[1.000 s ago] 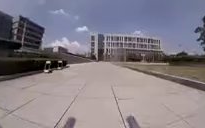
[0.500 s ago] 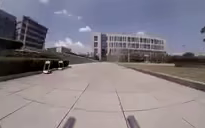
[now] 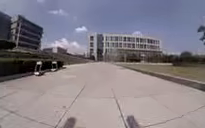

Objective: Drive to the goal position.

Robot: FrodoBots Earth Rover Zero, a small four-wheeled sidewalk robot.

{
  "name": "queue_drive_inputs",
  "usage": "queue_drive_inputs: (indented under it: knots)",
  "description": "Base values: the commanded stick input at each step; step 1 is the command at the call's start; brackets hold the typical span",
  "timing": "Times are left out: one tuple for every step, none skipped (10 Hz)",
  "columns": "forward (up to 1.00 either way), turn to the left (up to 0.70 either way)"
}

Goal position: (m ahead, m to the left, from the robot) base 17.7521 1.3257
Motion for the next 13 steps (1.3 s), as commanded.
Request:
queue_drive_inputs:
  knots:
    - [0.7, 0.0]
    - [0.7, -0.04]
    - [0.7, -0.21]
    - [0.7, 0.0]
    - [0.7, 0.0]
    - [0.7, 0.0]
    - [0.7, 0.0]
    - [0.7, 0.0]
    - [0.7, 0.0]
    - [0.7, 0.0]
    - [0.7, 0.0]
    - [0.7, 0.0]
    - [0.7, 0.0]
